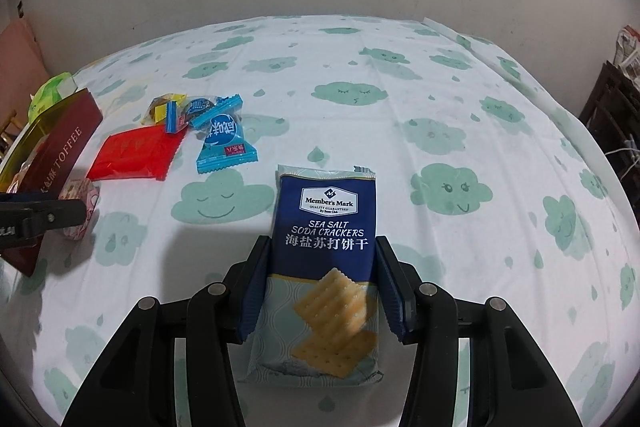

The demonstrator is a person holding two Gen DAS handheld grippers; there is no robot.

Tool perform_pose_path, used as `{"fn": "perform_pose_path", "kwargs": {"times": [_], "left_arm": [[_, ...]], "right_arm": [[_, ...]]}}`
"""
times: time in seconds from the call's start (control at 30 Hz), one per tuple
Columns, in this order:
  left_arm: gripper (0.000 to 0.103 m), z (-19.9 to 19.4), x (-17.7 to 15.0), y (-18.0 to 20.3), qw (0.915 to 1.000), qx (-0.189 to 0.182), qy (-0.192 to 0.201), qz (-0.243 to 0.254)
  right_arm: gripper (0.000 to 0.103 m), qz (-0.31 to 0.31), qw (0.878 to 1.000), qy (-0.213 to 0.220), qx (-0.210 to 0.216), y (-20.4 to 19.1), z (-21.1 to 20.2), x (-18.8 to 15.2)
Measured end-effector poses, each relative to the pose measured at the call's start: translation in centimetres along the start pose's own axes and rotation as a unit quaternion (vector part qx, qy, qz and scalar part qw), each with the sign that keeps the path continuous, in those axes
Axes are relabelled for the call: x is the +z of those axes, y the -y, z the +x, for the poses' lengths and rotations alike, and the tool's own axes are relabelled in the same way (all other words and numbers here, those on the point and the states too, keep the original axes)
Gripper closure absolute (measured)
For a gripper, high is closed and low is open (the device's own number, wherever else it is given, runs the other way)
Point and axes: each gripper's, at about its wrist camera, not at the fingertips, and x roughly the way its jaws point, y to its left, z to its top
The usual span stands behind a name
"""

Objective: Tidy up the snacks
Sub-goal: 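Grasp the blue soda cracker pack with right while left grasps the small printed box, then carry the small printed box into the tin and open the left gripper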

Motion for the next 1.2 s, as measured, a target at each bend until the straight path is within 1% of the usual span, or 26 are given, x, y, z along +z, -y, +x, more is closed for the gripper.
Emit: {"fn": "perform_pose_path", "kwargs": {"times": [0.1,0.17,0.23,0.27,0.37,0.43,0.6,1.0,1.1,1.2], "left_arm": [[0.053,0.3,0.2,0.1,0.9999,0.010,0.004,0.006],[0.058,0.4,0.3,0.3,0.9999,0.012,0.003,0.011],[0.063,0.6,0.3,0.4,0.9999,-0.003,-0.006,0.008],[0.064,0.6,0.2,0.5,0.9999,-0.005,-0.007,0.009],[0.063,0.9,0.0,0.9,0.9998,0.005,-0.006,0.016],[0.064,1.2,0.1,0.8,0.9999,0.005,-0.011,0.012],[0.076,1.2,0.1,0.7,0.9998,0.010,-0.006,0.013],[0.077,-0.1,-0.6,1.0,0.9995,-0.003,-0.001,0.032],[0.077,-1.1,-0.5,0.9,0.9994,-0.008,0.006,0.035],[0.077,-2.6,0.0,0.3,0.9990,-0.013,0.021,0.037]], "right_arm": [[0.051,0.000,1.000,0.000,0.000,0.0,0.0,0.0],[0.050,0.001,1.000,0.000,0.002,-0.1,0.0,-0.1],[0.050,0.001,1.000,0.000,0.002,0.0,0.0,0.0],[0.050,0.001,1.000,0.000,0.003,-0.1,0.0,0.0],[0.050,0.001,1.000,-0.001,0.002,0.0,0.0,0.0],[0.050,0.001,1.000,0.000,0.003,0.0,0.0,0.0],[0.050,0.001,1.000,-0.001,0.003,-0.1,0.0,0.0],[0.050,0.001,1.000,0.000,0.003,-0.1,0.0,0.0],[0.050,0.001,1.000,0.000,0.003,-0.1,0.0,0.0],[0.050,0.001,1.000,0.000,0.003,-0.1,0.0,0.0]]}}
